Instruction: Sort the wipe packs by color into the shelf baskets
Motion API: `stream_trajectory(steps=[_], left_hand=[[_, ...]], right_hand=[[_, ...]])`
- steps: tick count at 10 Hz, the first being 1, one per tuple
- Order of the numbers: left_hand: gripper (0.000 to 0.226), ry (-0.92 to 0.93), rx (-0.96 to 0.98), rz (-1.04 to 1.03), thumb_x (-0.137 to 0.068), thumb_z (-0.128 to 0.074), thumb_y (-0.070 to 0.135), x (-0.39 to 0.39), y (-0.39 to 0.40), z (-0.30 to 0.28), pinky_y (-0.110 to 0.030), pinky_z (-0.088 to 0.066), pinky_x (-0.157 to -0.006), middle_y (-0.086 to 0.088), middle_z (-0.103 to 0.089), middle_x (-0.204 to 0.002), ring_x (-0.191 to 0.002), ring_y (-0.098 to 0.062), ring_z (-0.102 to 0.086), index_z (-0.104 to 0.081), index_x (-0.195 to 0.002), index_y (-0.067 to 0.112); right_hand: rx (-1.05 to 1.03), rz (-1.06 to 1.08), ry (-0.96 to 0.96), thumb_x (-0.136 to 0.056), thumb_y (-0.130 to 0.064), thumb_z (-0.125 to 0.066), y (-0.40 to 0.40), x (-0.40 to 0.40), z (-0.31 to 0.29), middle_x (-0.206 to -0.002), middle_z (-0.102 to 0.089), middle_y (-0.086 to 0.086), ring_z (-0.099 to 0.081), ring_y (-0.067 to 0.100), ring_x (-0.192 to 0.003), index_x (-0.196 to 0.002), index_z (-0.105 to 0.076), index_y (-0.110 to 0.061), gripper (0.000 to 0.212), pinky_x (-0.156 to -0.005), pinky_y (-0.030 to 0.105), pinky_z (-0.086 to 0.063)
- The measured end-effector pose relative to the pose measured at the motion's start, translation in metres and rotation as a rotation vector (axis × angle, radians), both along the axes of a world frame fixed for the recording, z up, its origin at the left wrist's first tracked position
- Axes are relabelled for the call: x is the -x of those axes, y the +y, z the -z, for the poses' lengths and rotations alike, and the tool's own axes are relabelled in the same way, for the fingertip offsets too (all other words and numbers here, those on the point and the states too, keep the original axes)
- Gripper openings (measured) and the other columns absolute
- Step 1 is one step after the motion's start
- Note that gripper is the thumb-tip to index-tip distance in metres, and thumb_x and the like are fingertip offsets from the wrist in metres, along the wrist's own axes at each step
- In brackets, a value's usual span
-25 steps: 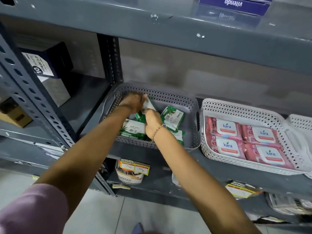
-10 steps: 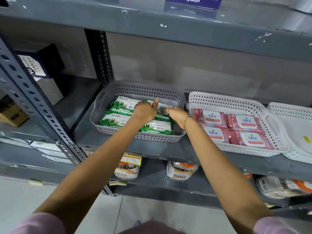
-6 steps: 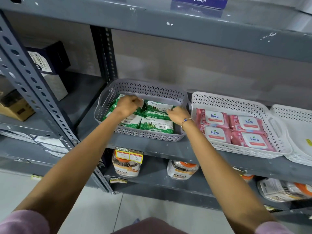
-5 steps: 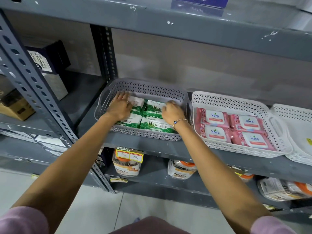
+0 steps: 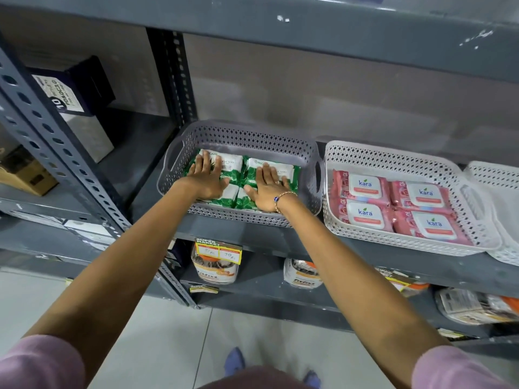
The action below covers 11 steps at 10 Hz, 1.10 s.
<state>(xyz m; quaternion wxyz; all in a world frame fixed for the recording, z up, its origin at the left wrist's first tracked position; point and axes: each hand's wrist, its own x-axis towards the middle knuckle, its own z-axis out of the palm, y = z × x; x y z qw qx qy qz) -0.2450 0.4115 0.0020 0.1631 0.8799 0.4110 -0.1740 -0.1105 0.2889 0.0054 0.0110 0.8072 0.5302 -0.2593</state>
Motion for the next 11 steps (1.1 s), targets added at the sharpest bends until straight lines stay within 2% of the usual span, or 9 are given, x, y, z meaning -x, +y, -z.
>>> stream_trajectory(steps=[1,2,3,4,5,6,7,9,11], left_hand=[[0.072,-0.167,-0.097,0.028,-0.1,-0.024,0.041,-0.011,-0.019,-0.008,-0.045,0.003,-0.119,-0.016,0.024,-0.155,-0.144,-0.03,0.019,0.019,-0.148,0.01],[0.069,-0.462,-0.143,0.015,-0.1,-0.026,0.04,-0.035,-0.049,-0.019,-0.047,-0.006,-0.12,-0.015,0.012,-0.159,-0.147,-0.031,0.008,0.011,-0.15,0.011],[0.064,-0.845,-0.154,-0.07,-0.099,-0.031,0.038,-0.087,-0.105,-0.039,-0.049,-0.039,-0.104,-0.022,-0.019,-0.155,-0.137,-0.04,-0.033,-0.006,-0.151,0.009],[0.071,-0.875,-0.072,0.063,-0.098,-0.037,0.035,-0.149,-0.167,-0.046,-0.043,-0.028,-0.112,-0.022,-0.011,-0.157,-0.143,-0.036,-0.02,-0.001,-0.149,0.0],[0.077,-0.697,-0.06,0.233,-0.098,-0.034,0.041,-0.188,-0.201,-0.035,-0.043,-0.008,-0.12,-0.018,0.008,-0.159,-0.147,-0.032,0.006,0.006,-0.149,-0.001],[0.082,-0.419,-0.012,0.332,-0.097,-0.028,0.05,-0.21,-0.212,-0.016,-0.045,0.008,-0.119,-0.013,0.026,-0.155,-0.142,-0.03,0.026,0.015,-0.148,0.002],[0.081,-0.154,0.076,0.38,-0.096,-0.019,0.056,-0.225,-0.217,0.0,-0.046,0.013,-0.115,-0.009,0.035,-0.152,-0.138,-0.027,0.033,0.023,-0.147,0.009],[0.079,0.086,0.002,0.394,-0.093,-0.007,0.062,-0.23,-0.218,-0.006,-0.052,0.008,-0.116,-0.004,0.019,-0.158,-0.146,-0.022,0.015,0.014,-0.15,0.012],[0.072,-0.11,-0.056,0.368,-0.096,-0.018,0.055,-0.23,-0.22,-0.004,-0.048,0.009,-0.118,-0.007,0.02,-0.158,-0.145,-0.025,0.018,0.007,-0.152,0.017]], right_hand=[[-0.324,0.319,0.541,-0.099,-0.042,-0.032,-0.018,-0.011,-0.026,-0.151,-0.038,0.018,-0.041,0.028,-0.136,-0.136,-0.047,-0.004,0.055,-0.104,0.04,-0.038],[-0.647,0.539,0.851,-0.097,-0.029,-0.046,-0.044,-0.031,-0.041,-0.129,-0.061,0.016,-0.059,0.024,-0.112,-0.109,-0.066,-0.01,0.03,-0.084,0.029,-0.046],[-0.902,0.624,0.821,-0.097,-0.023,-0.046,-0.094,-0.071,-0.05,-0.123,-0.066,0.011,-0.06,0.02,-0.113,-0.11,-0.068,-0.009,0.029,-0.1,0.03,-0.045],[-0.927,0.556,0.193,-0.098,-0.021,-0.043,-0.151,-0.122,-0.046,-0.12,-0.069,0.011,-0.063,0.022,-0.109,-0.113,-0.068,-0.008,0.031,-0.095,0.026,-0.045],[-0.86,0.424,-0.088,-0.099,-0.015,-0.04,-0.186,-0.168,-0.037,-0.14,-0.054,0.014,-0.05,0.027,-0.13,-0.129,-0.056,-0.004,0.036,-0.106,0.027,-0.036],[-0.607,0.333,-0.085,-0.099,-0.015,-0.036,-0.207,-0.206,-0.023,-0.161,-0.017,0.009,-0.014,0.026,-0.149,-0.149,-0.026,-0.007,0.051,-0.119,0.033,-0.017],[-0.111,0.247,-0.09,-0.101,-0.032,-0.027,-0.23,-0.242,-0.006,-0.159,0.022,0.004,0.017,0.026,-0.148,-0.151,0.011,-0.009,0.067,-0.121,0.042,0.002],[0.074,0.165,-0.09,-0.1,-0.046,-0.012,-0.237,-0.245,0.004,-0.152,0.039,0.006,0.028,0.023,-0.144,-0.146,0.024,-0.009,0.07,-0.118,0.046,0.011],[0.111,0.222,-0.005,-0.098,-0.05,-0.017,-0.239,-0.25,-0.026,-0.153,0.036,0.007,0.025,0.028,-0.145,-0.148,0.021,-0.009,0.074,-0.12,0.051,0.007]])
